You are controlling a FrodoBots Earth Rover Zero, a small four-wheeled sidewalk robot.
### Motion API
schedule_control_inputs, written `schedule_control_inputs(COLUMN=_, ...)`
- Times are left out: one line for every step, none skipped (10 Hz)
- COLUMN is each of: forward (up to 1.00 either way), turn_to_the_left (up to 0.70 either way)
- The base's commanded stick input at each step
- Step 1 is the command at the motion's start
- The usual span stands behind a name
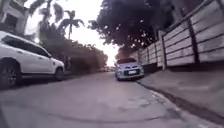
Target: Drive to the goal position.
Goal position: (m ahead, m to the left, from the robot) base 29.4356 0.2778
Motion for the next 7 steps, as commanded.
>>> schedule_control_inputs(forward=0.7, turn_to_the_left=0.0)
schedule_control_inputs(forward=0.7, turn_to_the_left=0.0)
schedule_control_inputs(forward=0.7, turn_to_the_left=0.0)
schedule_control_inputs(forward=0.7, turn_to_the_left=-0.02)
schedule_control_inputs(forward=0.7, turn_to_the_left=-0.17)
schedule_control_inputs(forward=0.7, turn_to_the_left=-0.34)
schedule_control_inputs(forward=0.7, turn_to_the_left=-0.35)
